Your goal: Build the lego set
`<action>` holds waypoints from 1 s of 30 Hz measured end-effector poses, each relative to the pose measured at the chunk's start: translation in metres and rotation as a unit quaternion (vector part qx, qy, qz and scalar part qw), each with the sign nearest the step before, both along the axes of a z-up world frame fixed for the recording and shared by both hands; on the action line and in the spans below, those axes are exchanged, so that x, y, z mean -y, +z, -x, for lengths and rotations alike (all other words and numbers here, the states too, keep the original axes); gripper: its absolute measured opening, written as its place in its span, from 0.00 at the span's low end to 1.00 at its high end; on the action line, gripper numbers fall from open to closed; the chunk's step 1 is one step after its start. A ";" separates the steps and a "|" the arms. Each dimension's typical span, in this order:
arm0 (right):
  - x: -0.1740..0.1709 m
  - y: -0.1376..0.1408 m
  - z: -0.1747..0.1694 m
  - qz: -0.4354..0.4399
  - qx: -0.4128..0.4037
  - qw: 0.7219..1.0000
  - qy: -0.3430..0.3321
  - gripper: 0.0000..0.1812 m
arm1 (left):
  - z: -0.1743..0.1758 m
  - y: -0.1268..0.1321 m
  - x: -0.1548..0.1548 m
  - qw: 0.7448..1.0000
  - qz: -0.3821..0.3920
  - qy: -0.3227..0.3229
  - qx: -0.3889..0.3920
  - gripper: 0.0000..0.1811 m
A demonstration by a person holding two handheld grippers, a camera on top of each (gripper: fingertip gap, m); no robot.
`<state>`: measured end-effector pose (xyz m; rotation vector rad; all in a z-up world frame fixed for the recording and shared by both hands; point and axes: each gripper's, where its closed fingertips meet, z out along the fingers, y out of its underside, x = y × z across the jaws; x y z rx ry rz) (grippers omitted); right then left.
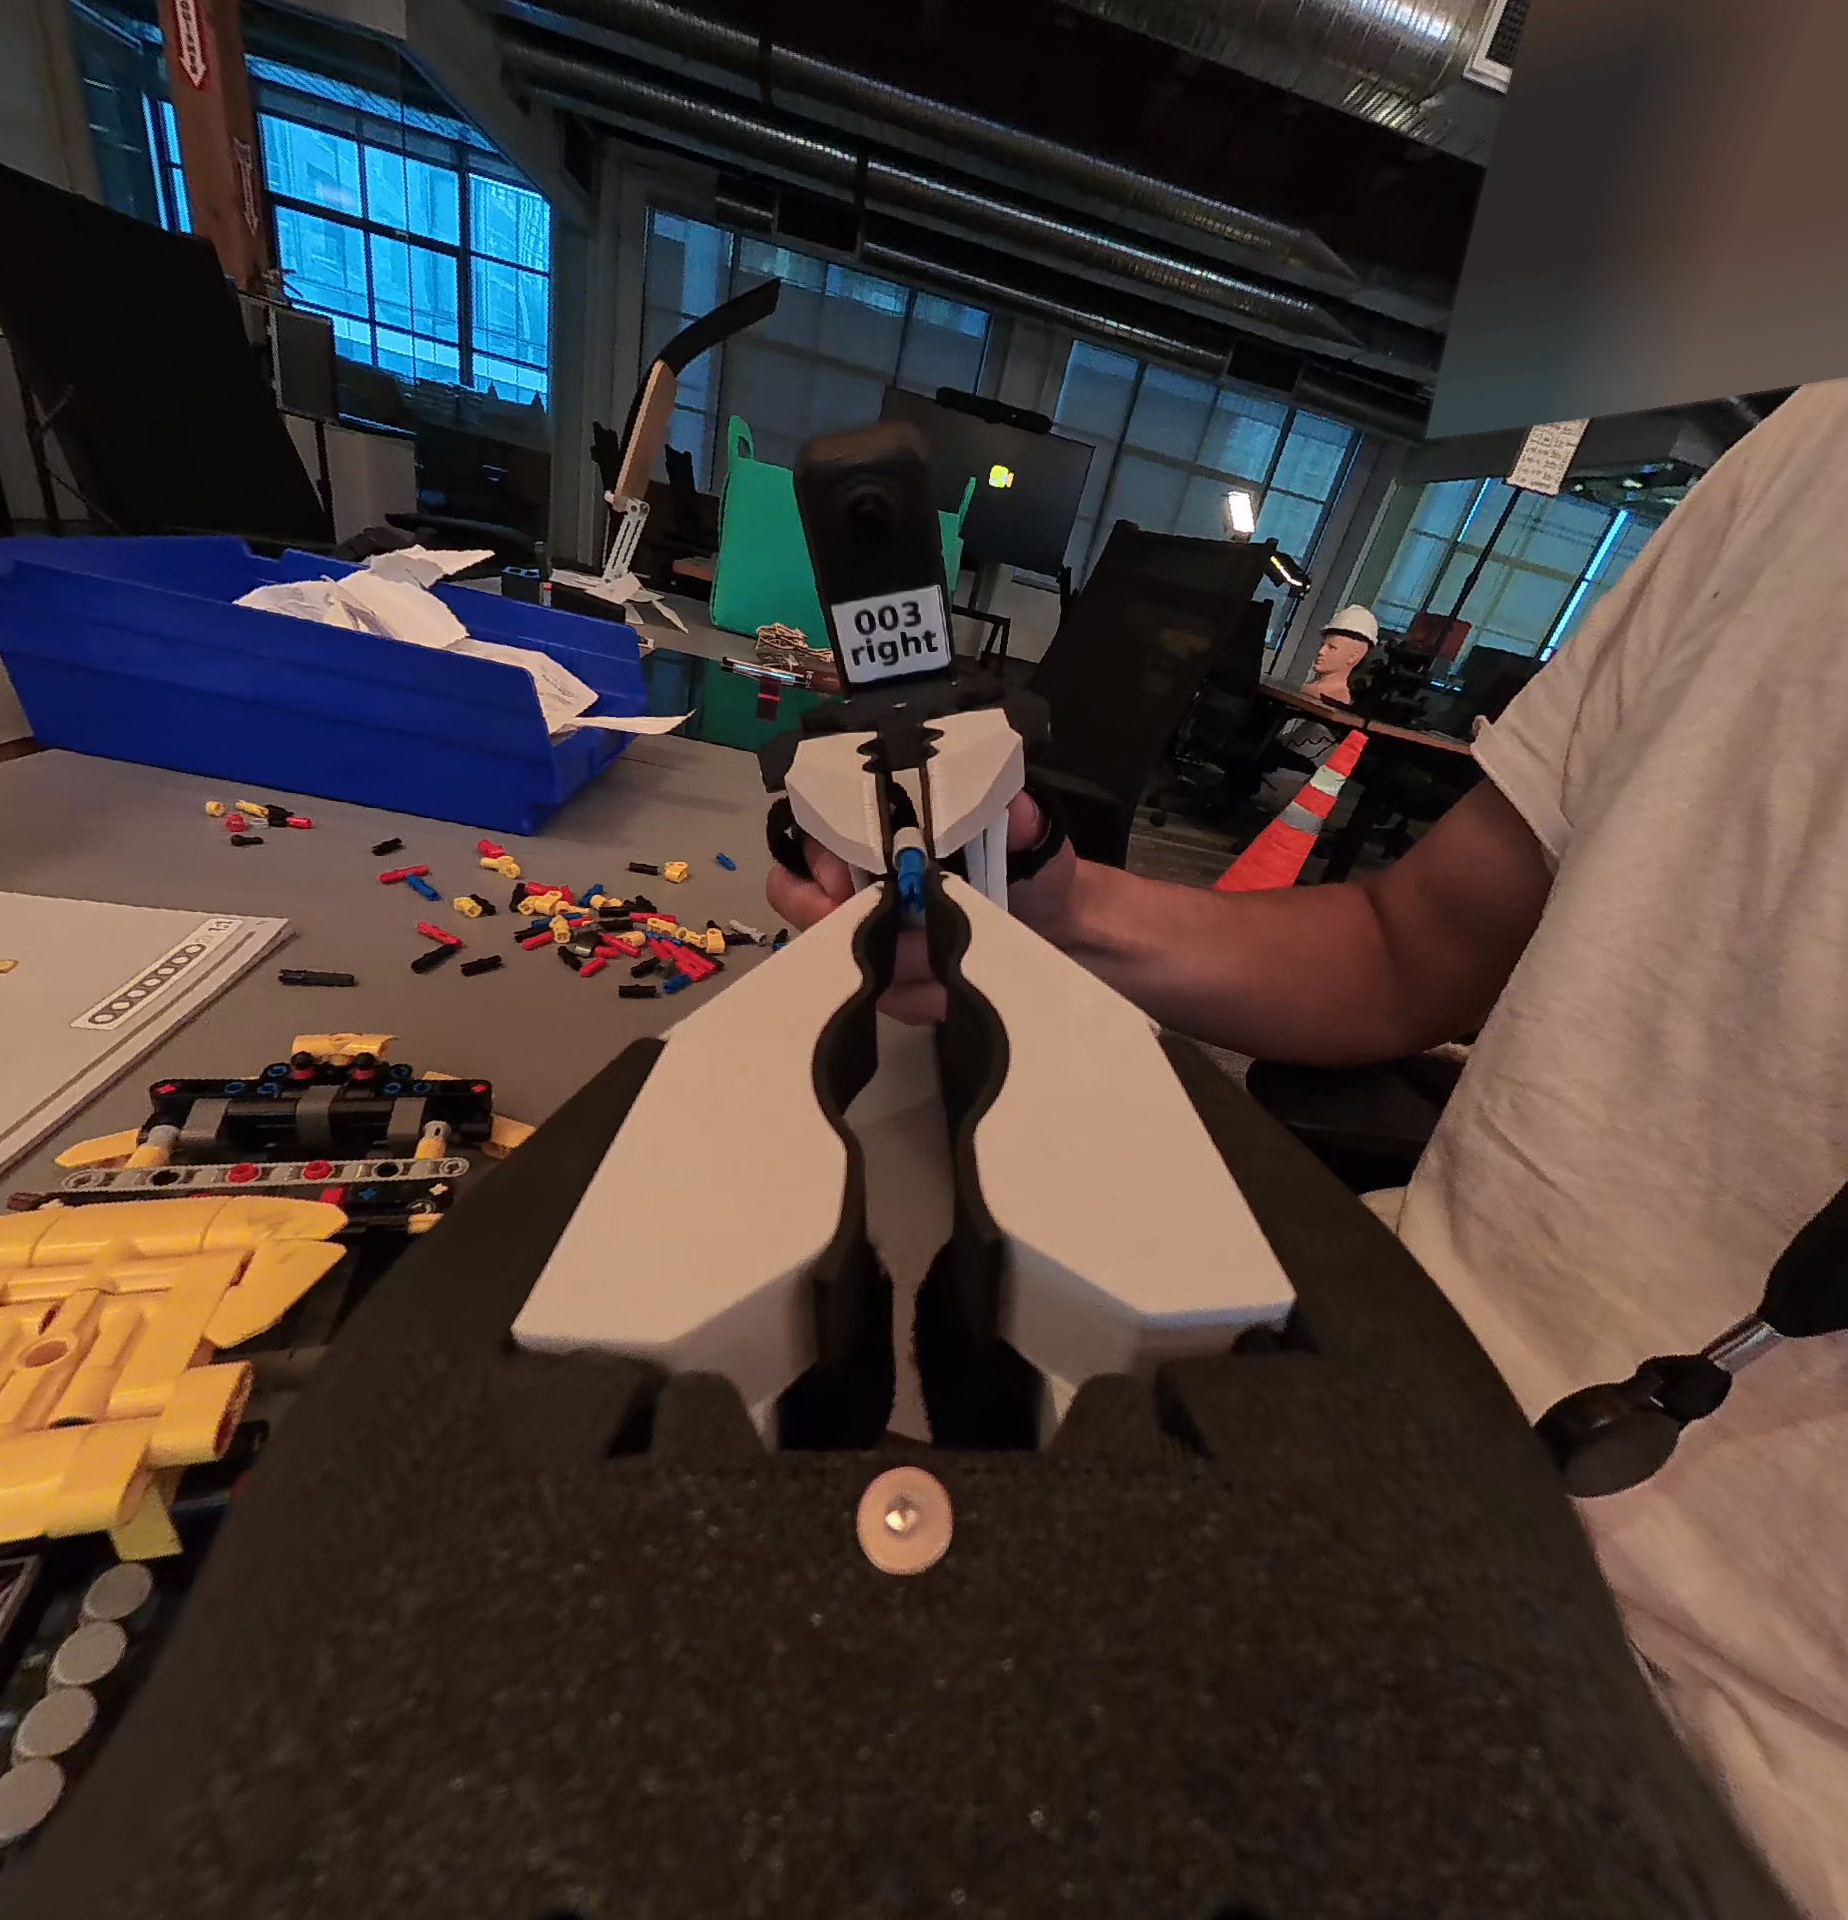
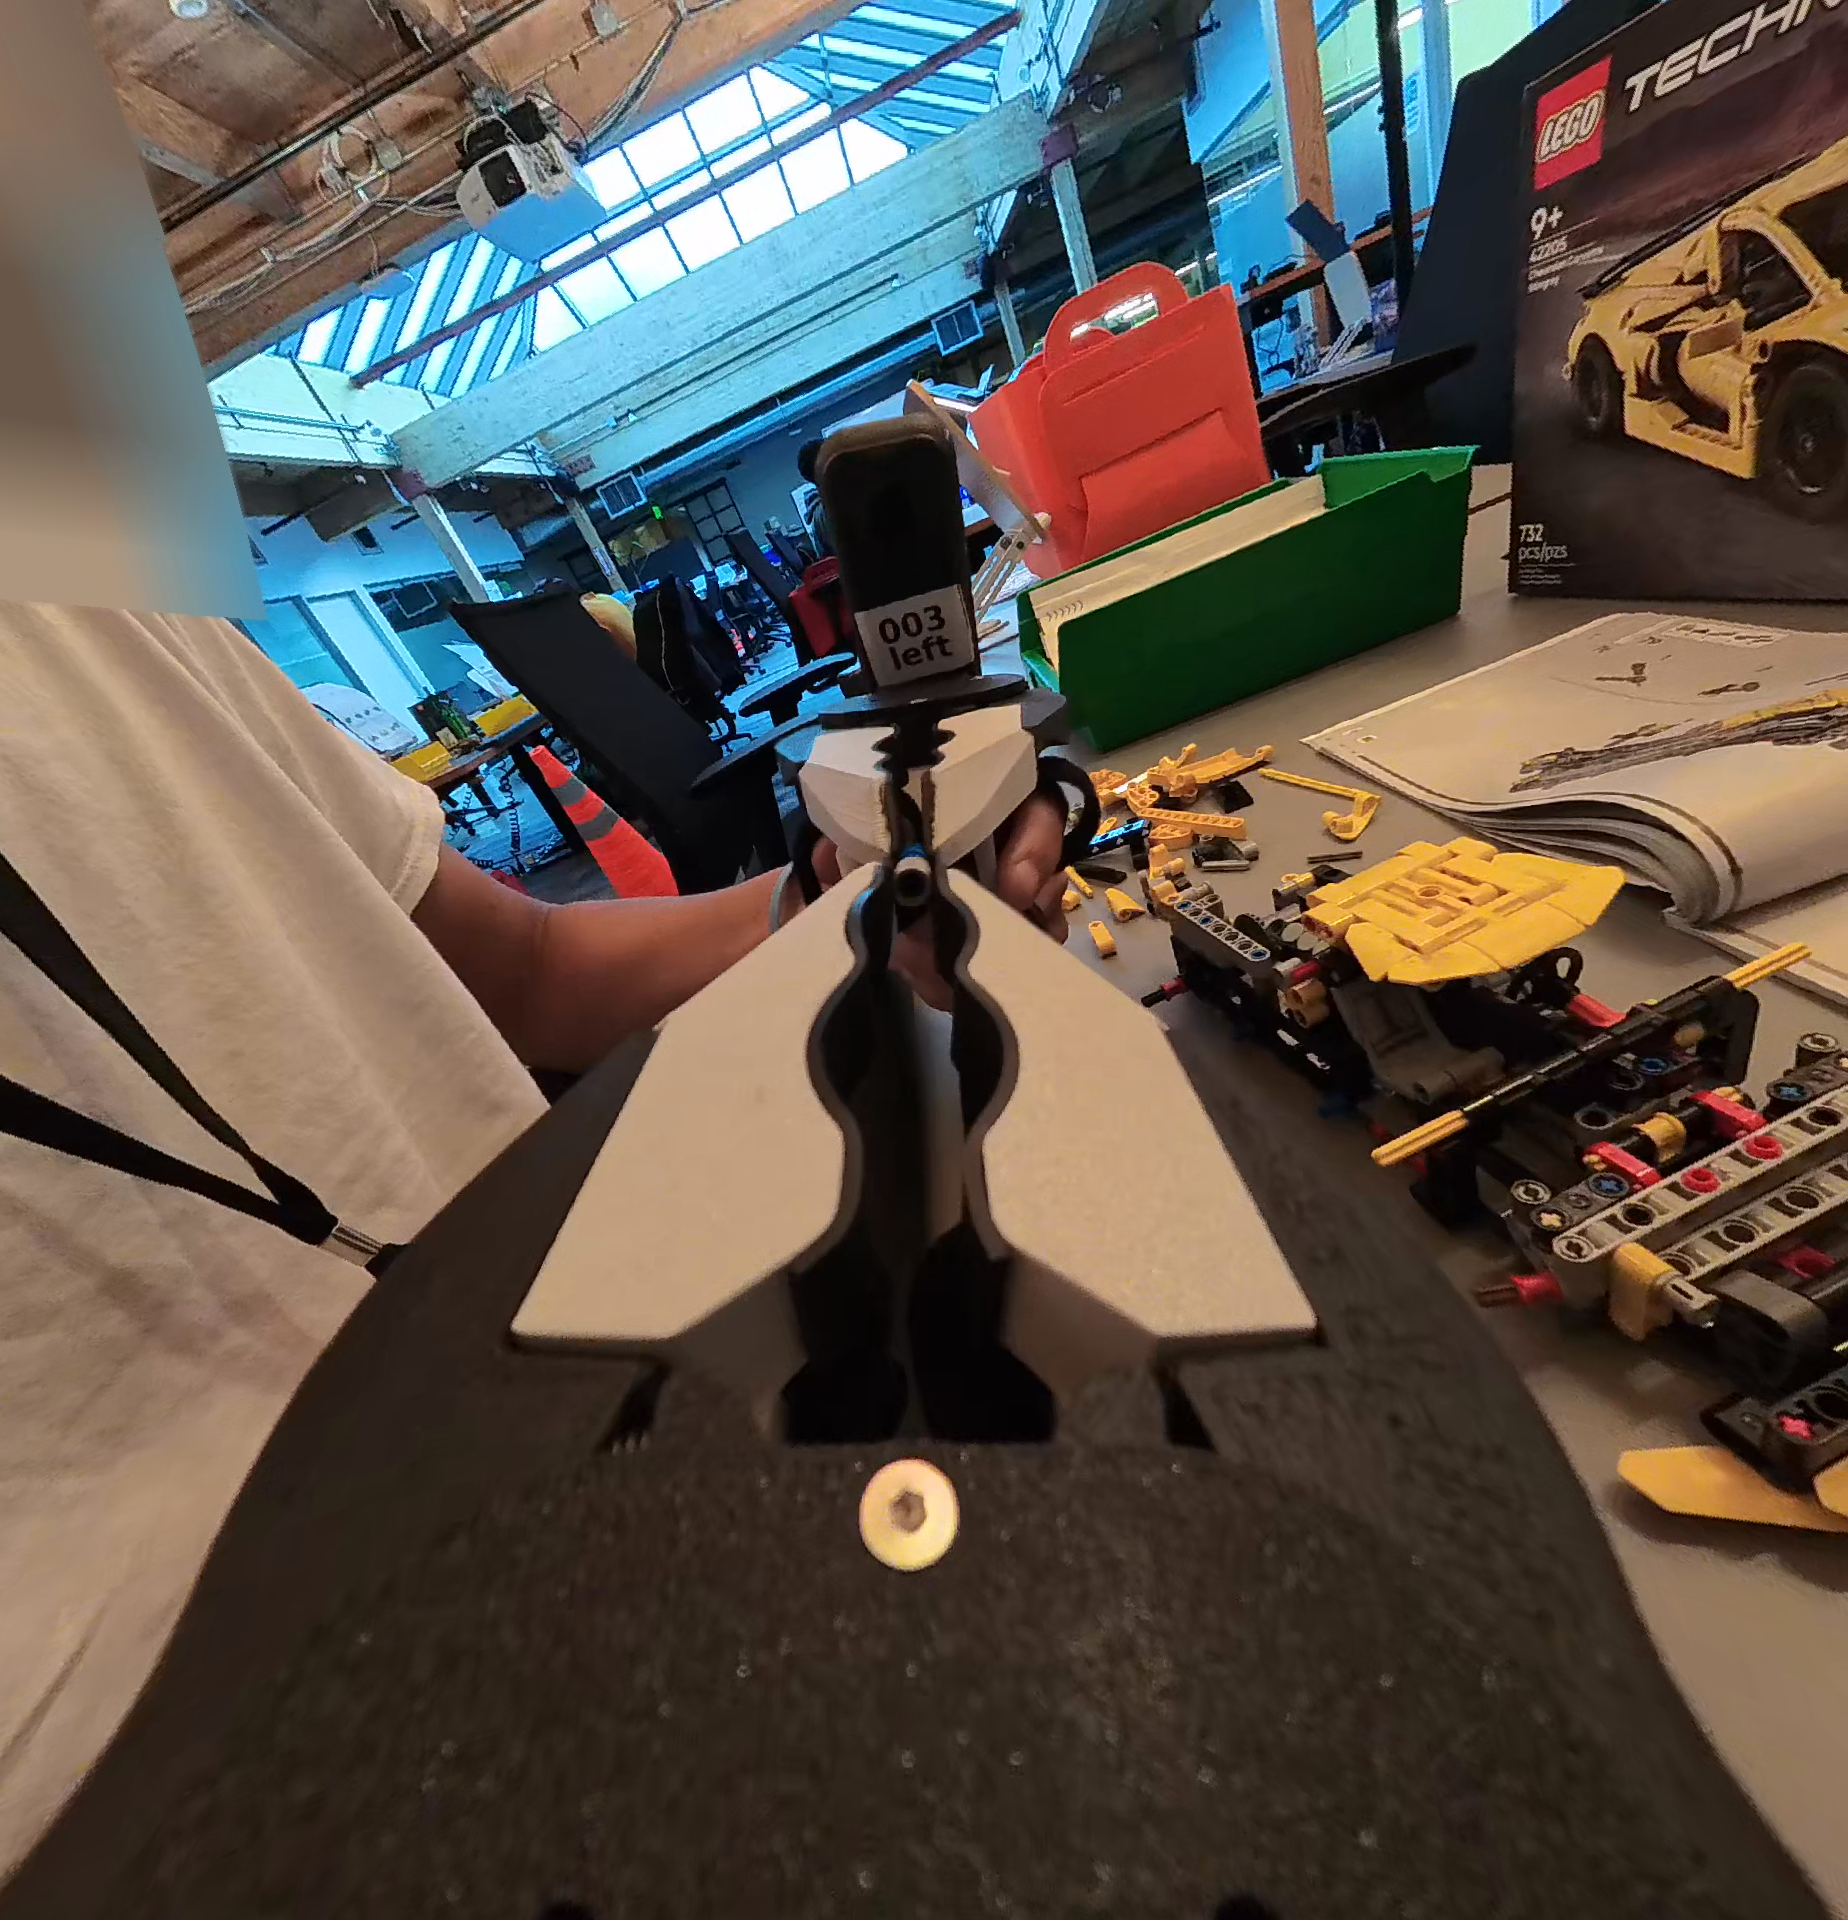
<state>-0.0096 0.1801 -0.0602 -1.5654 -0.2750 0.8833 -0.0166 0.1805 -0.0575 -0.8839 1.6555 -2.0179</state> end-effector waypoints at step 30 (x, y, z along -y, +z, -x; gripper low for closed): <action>0.002 -0.011 0.011 0.025 -0.001 0.999 0.025 0.03 | 0.007 0.001 0.001 1.000 -0.015 -0.011 0.019 0.02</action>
